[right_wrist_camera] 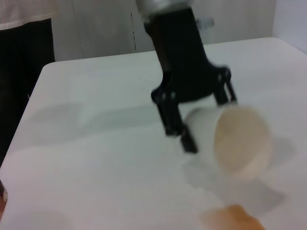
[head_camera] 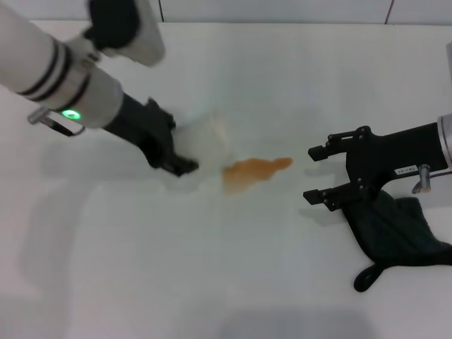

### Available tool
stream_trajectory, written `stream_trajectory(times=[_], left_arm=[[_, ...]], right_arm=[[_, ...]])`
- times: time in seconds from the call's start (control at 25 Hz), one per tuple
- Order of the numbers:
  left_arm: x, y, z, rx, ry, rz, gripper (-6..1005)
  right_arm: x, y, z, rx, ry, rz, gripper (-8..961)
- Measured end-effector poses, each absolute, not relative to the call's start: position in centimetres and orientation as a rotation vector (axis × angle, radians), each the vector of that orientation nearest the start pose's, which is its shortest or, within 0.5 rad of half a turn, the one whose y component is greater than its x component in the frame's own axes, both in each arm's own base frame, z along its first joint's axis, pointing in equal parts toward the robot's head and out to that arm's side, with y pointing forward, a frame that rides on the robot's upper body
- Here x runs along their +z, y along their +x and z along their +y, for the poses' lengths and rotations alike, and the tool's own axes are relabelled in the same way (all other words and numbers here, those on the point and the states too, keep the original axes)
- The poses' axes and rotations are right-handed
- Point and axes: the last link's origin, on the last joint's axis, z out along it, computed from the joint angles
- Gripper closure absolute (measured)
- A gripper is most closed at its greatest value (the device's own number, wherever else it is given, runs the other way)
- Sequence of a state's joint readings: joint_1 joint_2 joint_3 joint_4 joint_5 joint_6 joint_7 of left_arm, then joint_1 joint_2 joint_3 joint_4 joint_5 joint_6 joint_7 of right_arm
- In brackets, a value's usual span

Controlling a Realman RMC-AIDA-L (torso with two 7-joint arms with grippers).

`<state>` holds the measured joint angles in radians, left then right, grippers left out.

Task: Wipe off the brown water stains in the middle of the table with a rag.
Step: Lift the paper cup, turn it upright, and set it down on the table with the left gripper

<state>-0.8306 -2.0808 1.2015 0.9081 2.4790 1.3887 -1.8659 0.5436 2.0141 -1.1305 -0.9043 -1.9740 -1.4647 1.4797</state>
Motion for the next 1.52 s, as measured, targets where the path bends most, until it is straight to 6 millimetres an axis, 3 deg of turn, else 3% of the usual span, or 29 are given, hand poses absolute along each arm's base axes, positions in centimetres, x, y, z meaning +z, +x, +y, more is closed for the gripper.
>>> stream_trajectory(times=[0.2,0.36,0.64,1.08,1.52], left_arm=[[0.4,-18.4,38.6,-0.076,-2.814,-0.306,338],[2.2,-20.7,37.8,-0.396,-2.701,-0.417,346],[2.0,-25.6,35.2,-0.696,-2.519,-0.442,349],[-1.5,-29.5,32.1,-0.758,-2.394,-0.431,349],[-4.6,-32.0,30.3,-0.654,-2.363,-0.542,353]], right_arm=[[0.0,22.1,35.1,0.274,-2.946,0.224,161],[-0.1,21.8,35.3,0.275,-2.951,0.215,161],[-0.4,21.3,35.2,0.299,-2.960,0.206,162],[-0.4,21.2,35.2,0.331,-2.952,0.218,163],[-0.3,21.3,35.1,0.340,-2.949,0.229,164]])
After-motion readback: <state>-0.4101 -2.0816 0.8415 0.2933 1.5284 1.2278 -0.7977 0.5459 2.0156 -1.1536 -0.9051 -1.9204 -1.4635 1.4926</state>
